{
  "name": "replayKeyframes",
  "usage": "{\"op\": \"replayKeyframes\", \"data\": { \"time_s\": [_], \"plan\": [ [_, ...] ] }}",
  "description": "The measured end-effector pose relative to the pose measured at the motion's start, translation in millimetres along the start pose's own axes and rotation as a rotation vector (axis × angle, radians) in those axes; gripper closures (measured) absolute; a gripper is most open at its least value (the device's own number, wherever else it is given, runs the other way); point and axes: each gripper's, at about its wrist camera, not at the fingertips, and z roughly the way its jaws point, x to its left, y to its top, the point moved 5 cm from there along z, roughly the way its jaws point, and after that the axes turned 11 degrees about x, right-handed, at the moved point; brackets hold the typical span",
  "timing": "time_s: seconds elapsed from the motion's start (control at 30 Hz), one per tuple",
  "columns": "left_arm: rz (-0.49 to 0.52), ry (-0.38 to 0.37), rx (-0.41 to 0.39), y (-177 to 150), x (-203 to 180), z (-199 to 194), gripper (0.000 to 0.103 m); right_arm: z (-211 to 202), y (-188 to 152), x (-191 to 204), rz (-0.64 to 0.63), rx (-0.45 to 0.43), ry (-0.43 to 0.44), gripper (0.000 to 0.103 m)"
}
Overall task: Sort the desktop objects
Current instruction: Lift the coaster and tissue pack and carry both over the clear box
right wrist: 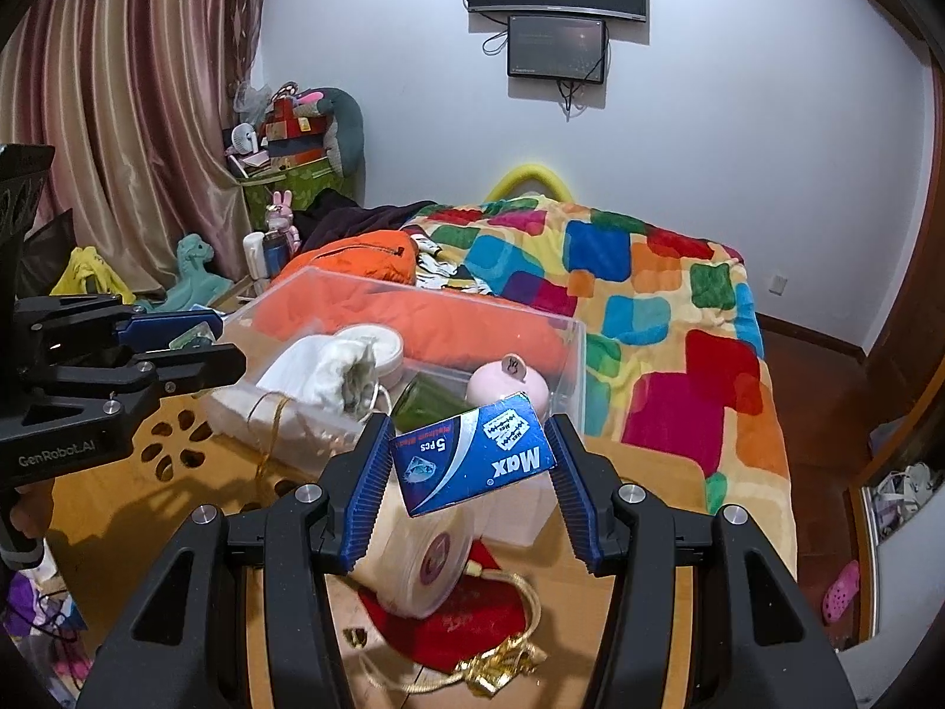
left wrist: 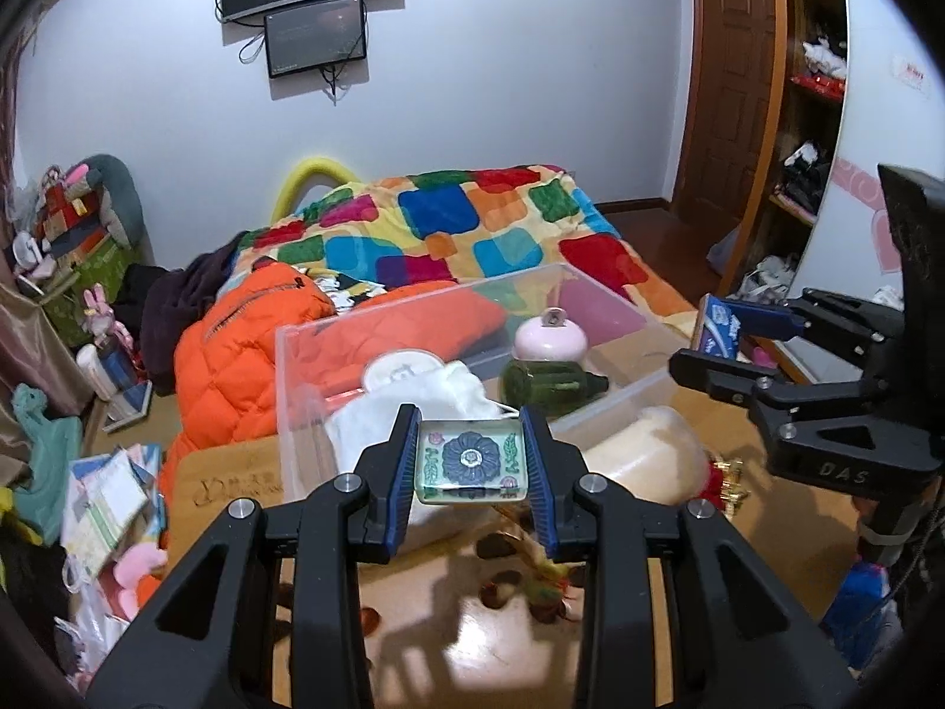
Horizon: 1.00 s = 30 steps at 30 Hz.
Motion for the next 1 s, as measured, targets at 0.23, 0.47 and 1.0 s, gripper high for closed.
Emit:
{"op": "replayKeyframes", "data": {
  "time_s": [0.23,0.47,1.0],
  "plan": [
    [0.011,0.017,0.013,12.4,6.5,13.1,0.070,12.6,15.7,-6.3,0.008,0.000,0.007,0.054],
    [0.008,-0.002,0.031,22.2,9.0,28.1,0.070,29.1,31.6,-4.1,-0.011,0.012,0.016,0.054],
    [-0.012,-0.004,0.060,47.8,16.3,62.0,0.070,69.6,43.9,-15.1,0.009,0.071,0.045,0.054]
  ]
}}
